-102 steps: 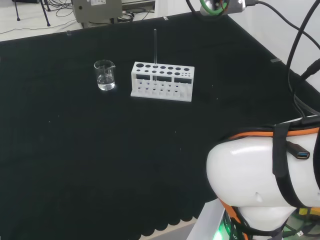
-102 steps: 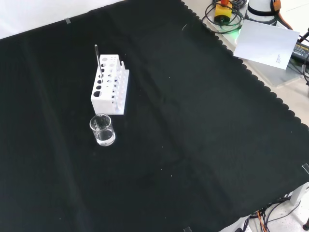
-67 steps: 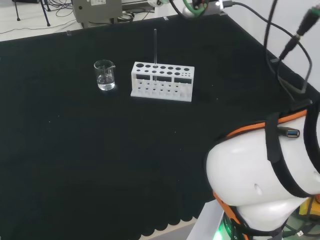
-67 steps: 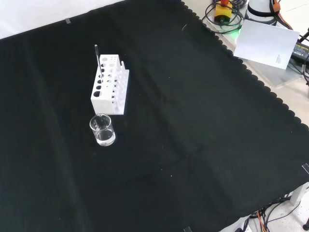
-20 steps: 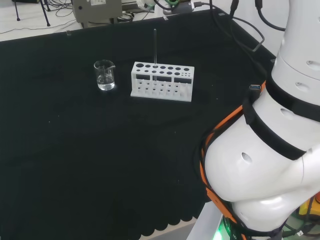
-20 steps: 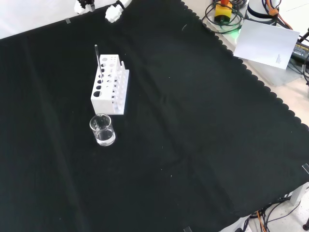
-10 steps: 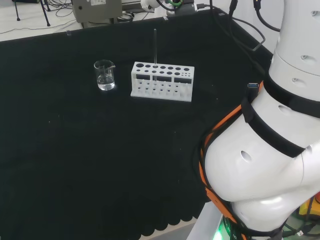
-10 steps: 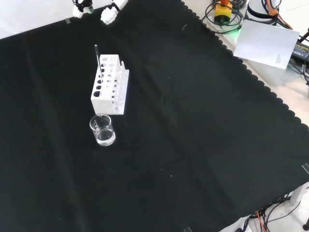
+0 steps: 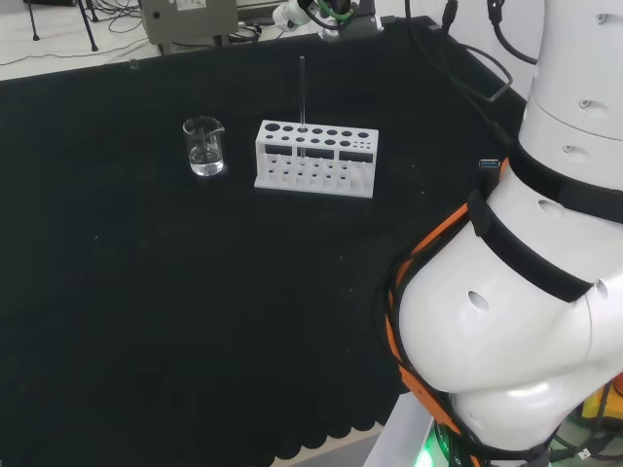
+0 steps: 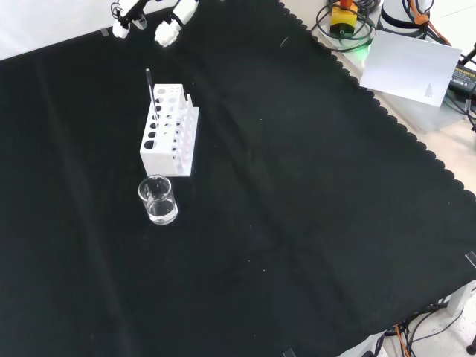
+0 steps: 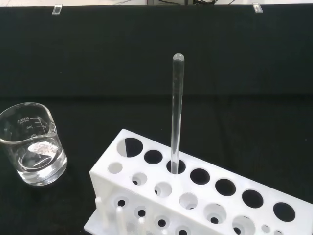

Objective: Take the glass rod from the white test tube rack.

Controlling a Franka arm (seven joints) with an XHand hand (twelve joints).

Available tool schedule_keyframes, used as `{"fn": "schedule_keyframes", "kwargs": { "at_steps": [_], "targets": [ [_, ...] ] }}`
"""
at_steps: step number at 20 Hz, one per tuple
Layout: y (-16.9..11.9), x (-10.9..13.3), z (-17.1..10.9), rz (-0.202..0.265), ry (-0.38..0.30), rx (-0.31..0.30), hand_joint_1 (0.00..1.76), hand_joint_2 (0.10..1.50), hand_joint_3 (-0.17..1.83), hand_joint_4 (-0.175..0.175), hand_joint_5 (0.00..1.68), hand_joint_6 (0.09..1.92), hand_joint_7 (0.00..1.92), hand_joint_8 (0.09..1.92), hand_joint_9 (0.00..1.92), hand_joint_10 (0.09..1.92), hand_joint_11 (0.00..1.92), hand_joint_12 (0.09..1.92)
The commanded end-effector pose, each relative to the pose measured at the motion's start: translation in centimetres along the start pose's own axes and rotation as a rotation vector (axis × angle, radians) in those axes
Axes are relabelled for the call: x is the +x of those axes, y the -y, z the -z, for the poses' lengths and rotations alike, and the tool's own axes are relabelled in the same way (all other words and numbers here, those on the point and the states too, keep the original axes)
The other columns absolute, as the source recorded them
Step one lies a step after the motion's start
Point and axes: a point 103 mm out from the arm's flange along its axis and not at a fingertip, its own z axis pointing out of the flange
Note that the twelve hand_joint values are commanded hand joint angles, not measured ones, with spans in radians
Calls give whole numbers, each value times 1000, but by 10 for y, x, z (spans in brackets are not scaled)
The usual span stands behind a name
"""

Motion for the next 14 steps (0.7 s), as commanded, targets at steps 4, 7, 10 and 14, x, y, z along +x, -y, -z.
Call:
{"fn": "schedule_keyframes", "kwargs": {
  "at_steps": [4,7,10,14],
  "targets": [
    [-6,0,-10,12,-9,12,619,1152,-175,-175,457,268,693,961,942,954,847,1236],
    [-7,1,-13,24,-12,14,620,1153,-175,-175,383,477,700,971,954,973,864,1239],
    [-11,0,-20,29,-16,25,623,1155,-175,-175,357,553,704,977,959,981,870,1244],
    [-20,3,-35,32,-14,32,627,1156,-175,-175,354,572,711,981,962,984,874,1245]
  ]
}}
